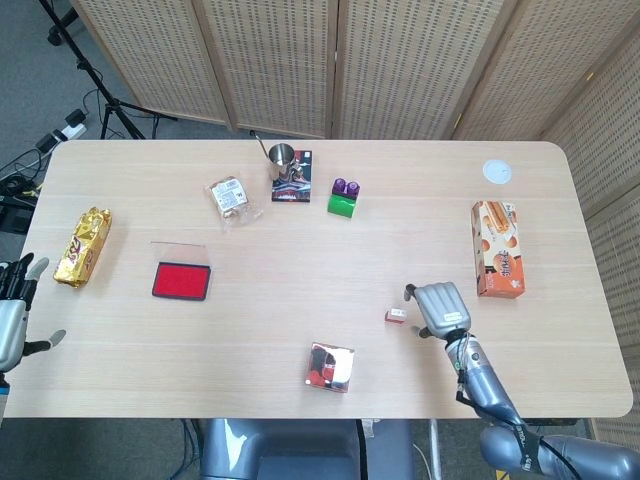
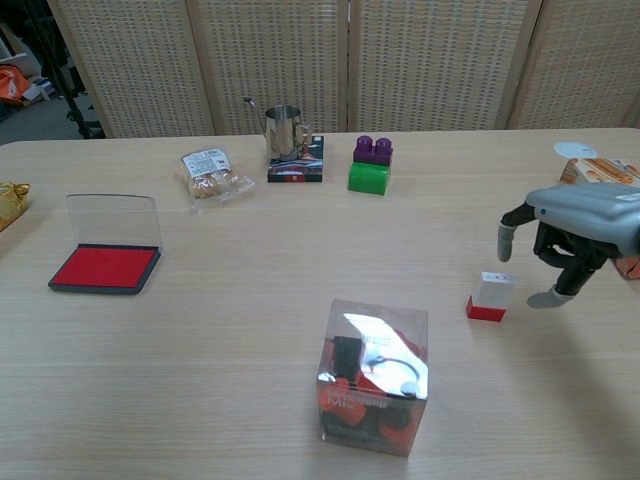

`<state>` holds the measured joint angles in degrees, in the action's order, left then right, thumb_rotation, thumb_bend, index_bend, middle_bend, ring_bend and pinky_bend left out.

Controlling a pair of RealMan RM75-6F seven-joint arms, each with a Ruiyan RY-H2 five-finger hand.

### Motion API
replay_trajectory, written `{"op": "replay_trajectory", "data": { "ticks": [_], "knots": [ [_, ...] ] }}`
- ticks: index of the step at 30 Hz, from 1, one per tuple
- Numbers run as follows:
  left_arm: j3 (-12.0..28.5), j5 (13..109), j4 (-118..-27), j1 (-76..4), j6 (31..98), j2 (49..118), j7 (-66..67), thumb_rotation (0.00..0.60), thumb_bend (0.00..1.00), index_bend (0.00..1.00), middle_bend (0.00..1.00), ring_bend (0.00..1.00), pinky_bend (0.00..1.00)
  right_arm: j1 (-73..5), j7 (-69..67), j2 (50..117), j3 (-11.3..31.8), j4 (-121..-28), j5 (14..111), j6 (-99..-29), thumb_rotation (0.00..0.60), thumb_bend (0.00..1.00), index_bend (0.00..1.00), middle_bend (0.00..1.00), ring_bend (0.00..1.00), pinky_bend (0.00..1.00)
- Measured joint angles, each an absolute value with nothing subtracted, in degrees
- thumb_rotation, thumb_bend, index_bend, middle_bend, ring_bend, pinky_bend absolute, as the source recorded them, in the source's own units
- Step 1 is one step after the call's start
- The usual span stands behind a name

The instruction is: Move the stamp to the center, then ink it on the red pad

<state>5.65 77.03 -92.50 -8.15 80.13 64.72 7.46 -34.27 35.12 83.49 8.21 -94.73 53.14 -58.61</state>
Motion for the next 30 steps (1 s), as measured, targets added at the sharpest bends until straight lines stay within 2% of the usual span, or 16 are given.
{"op": "replay_trajectory", "data": {
  "ticks": [11, 23, 30],
  "knots": [
    [5.8, 76.7, -92.4, -8.2, 80.2, 64.5, 7.1, 0.6, 0.0, 0.0, 0.0, 0.0, 0.0, -36.5, 37.6, 86.2, 8.4, -93.4, 48.1, -59.1, 0.6, 0.26, 0.42, 0.88, 0.93, 1.0],
    [5.8, 76.6, -92.4, -8.1, 80.3, 64.5, 6.9, 0.6, 0.0, 0.0, 0.0, 0.0, 0.0, -37.7, 37.5, 86.9, 8.0, -92.9, 46.6, -59.6, 0.6, 0.41, 0.48, 0.88, 0.93, 1.0],
    [5.8, 76.7, -92.4, -8.1, 80.5, 64.4, 6.7, 0.6, 0.0, 0.0, 0.0, 0.0, 0.0, -38.1, 36.8, 87.1, 7.7, -93.1, 46.9, -59.6, 0.6, 0.41, 0.53, 0.89, 0.93, 1.0]
  ]
}}
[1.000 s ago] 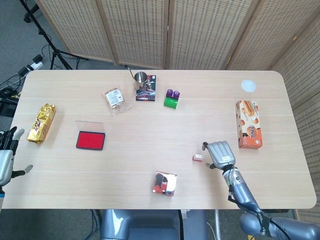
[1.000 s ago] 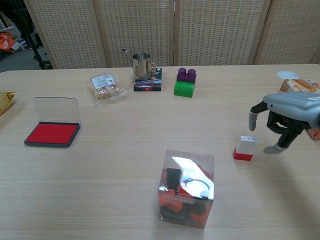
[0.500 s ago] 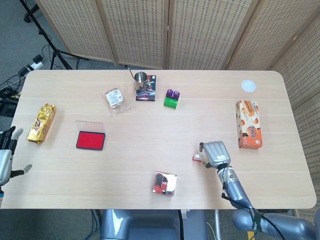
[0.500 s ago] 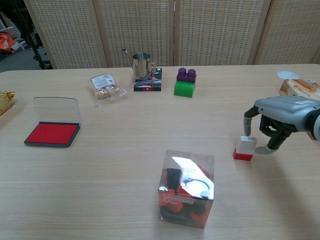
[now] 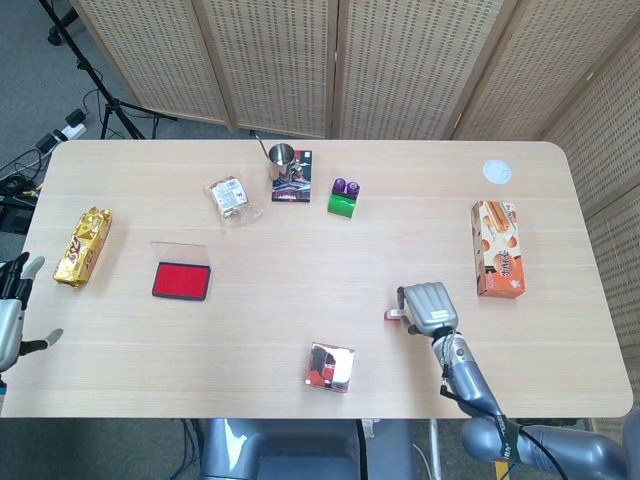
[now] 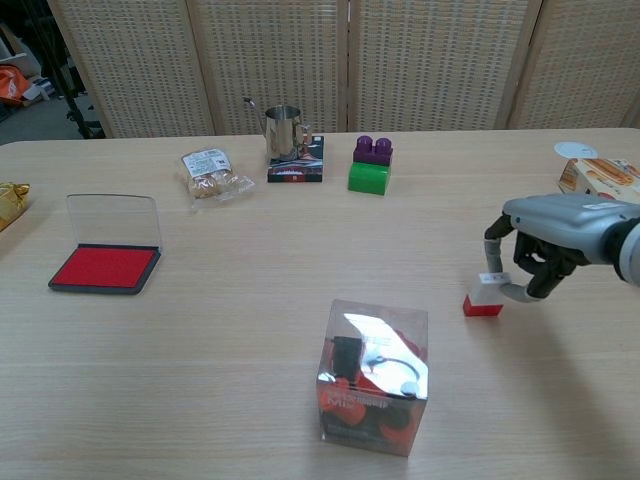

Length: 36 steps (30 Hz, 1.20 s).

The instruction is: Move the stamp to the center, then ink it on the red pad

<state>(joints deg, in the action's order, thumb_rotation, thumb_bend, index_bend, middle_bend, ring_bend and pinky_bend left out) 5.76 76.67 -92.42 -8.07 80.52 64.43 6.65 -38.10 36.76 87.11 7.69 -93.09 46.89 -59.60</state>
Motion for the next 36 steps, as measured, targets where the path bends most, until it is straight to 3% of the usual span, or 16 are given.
{"op": "replay_trajectory", "data": {
  "ticks": [10, 17, 27, 36],
  "knots": [
    [5.8, 76.5, -92.5, -8.2, 80.2, 64.3, 6.4, 0.6, 0.0, 0.0, 0.0, 0.0, 0.0, -41.0, 38.5, 87.3, 10.7, -97.5, 45.9, -61.0, 0.6, 0.44, 0.54, 0.89, 0.93, 1.0],
    [6.0, 75.9, -92.5, -8.2, 79.8, 63.8, 5.4, 0.6, 0.0, 0.0, 0.0, 0.0, 0.0, -45.6, 46.0, 89.9, 13.7, -100.2, 39.3, -64.1, 0.6, 0.47, 0.54, 0.89, 0.93, 1.0],
    [6.0, 75.3, -91.9, -8.9, 77.9, 63.7, 4.7, 0.6, 0.0, 0.0, 0.0, 0.0, 0.0, -56.9, 59.3, 103.2, 18.7, -99.3, 25.9, -72.8, 0.6, 0.47, 0.54, 0.89, 0.93, 1.0],
    [6.0, 74.8, -91.7, -9.3, 76.5, 63.1, 2.9, 0.6, 0.0, 0.0, 0.0, 0.0, 0.0, -62.4, 63.2, 110.9, 21.2, -92.0, 22.9, -75.8, 0.6, 0.47, 0.54, 0.89, 0.93, 1.0]
  ]
}}
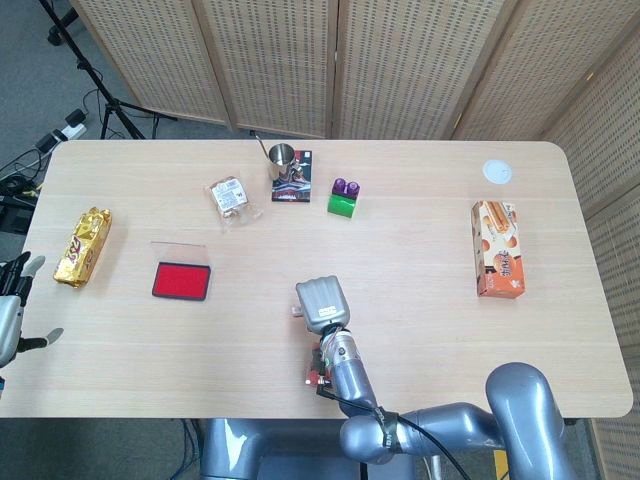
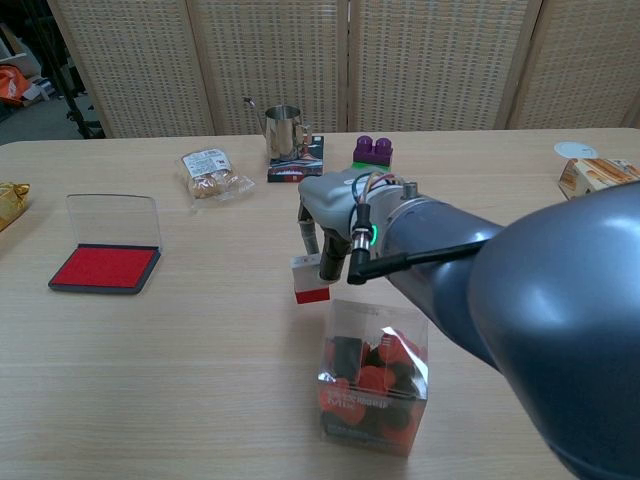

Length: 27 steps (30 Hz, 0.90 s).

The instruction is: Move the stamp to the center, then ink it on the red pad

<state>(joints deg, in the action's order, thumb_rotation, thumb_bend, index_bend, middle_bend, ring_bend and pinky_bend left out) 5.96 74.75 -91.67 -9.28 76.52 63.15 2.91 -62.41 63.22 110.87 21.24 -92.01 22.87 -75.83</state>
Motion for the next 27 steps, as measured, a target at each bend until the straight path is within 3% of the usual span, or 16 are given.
{"op": "replay_trajectory", "data": {
  "ticks": [12, 27],
  "knots": [
    [6.4, 73.2, -91.4, -9.9, 74.7, 62.7, 1.9, 0.6, 0.0, 0.0, 0.0, 0.0, 0.0, -64.5, 62.7, 115.0, 23.7, -84.5, 20.3, -73.7, 0.6, 0.47, 0.54, 0.89, 0.93, 1.0],
    [6.5, 72.8, -91.7, -9.9, 74.6, 62.0, 0.5, 0.6, 0.0, 0.0, 0.0, 0.0, 0.0, -64.7, 60.5, 116.0, 26.8, -82.3, 18.3, -72.7, 0.6, 0.47, 0.54, 0.89, 0.93, 1.0]
  ]
}}
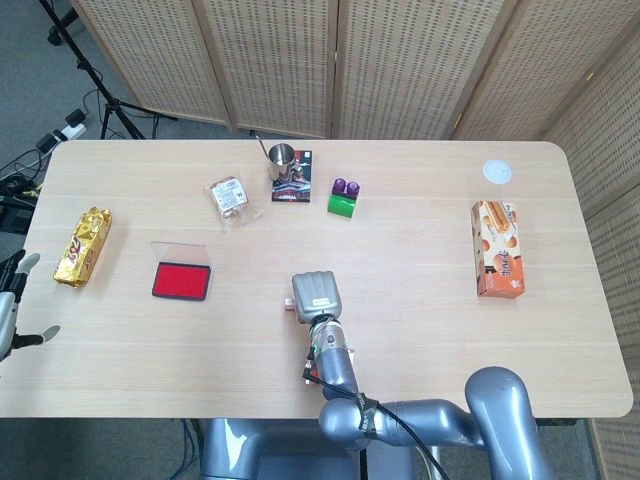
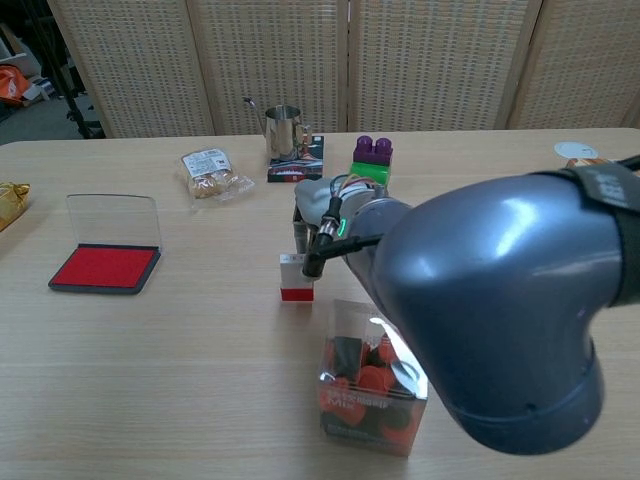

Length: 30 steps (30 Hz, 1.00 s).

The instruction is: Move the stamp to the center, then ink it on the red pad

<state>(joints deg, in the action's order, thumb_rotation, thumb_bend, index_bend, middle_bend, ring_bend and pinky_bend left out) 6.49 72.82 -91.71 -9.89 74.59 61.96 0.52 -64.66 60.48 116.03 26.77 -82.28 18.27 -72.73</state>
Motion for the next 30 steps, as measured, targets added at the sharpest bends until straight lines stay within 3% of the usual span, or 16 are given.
{"op": "replay_trajectory", "data": {
  "ticks": [30],
  "knots": [
    [6.2, 73.1, -91.8, -9.9, 74.8, 61.7, 0.1, 0.6, 0.0, 0.0, 0.0, 0.0, 0.0, -64.3, 59.9, 115.9, 25.7, -82.8, 18.6, -71.6, 0.6, 0.41, 0.47, 0.89, 0.93, 1.0]
  ]
}}
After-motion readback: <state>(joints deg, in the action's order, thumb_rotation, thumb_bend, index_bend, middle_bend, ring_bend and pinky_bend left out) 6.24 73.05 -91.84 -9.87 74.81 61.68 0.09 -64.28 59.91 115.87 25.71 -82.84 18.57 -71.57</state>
